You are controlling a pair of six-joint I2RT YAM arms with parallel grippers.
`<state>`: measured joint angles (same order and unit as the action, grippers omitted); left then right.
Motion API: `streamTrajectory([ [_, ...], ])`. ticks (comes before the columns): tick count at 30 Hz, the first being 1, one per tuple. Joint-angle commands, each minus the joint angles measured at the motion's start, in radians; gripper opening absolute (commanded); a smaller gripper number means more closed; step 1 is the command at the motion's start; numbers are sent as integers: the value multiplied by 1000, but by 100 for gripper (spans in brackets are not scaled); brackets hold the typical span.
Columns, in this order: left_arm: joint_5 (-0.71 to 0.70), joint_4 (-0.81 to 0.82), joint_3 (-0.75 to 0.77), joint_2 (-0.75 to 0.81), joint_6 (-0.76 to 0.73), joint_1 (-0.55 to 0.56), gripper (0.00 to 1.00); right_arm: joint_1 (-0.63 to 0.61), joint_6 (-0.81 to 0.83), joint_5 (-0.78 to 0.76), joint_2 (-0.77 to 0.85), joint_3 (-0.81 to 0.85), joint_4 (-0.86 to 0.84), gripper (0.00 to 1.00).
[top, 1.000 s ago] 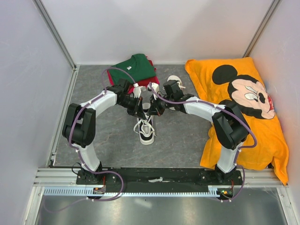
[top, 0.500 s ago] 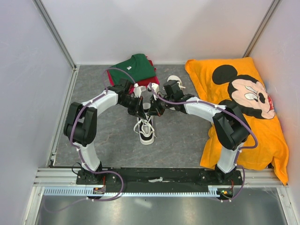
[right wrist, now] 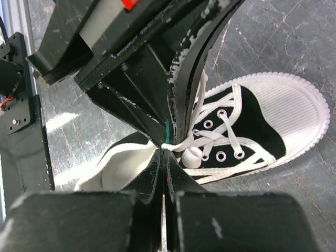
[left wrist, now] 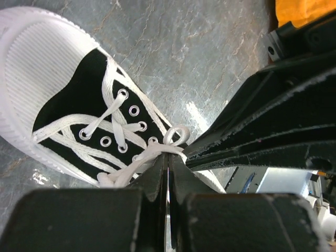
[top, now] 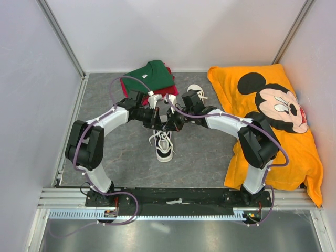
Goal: Tie the shoes
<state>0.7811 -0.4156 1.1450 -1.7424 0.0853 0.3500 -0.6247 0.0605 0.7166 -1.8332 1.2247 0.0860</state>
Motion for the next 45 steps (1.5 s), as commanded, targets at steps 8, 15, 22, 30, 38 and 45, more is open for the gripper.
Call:
streamTrajectory([
  [8,98,153,-80,41,-134,0,2,57,-14,87,25,42,44,38],
  [15,96,166,-83,41,-148,0,1,118,-57,146,25,68,52,46],
  [22,96,173,-88,44,-157,0,1,131,-56,130,-27,75,35,41],
  [30,99,176,-88,43,-159,0,1,126,-111,153,-69,82,-23,42],
  [38,102,190,-93,38,-142,0,2,111,-140,173,-83,73,-55,38],
  [45,106,195,-87,37,-144,0,2,97,-131,170,-95,76,-54,34],
])
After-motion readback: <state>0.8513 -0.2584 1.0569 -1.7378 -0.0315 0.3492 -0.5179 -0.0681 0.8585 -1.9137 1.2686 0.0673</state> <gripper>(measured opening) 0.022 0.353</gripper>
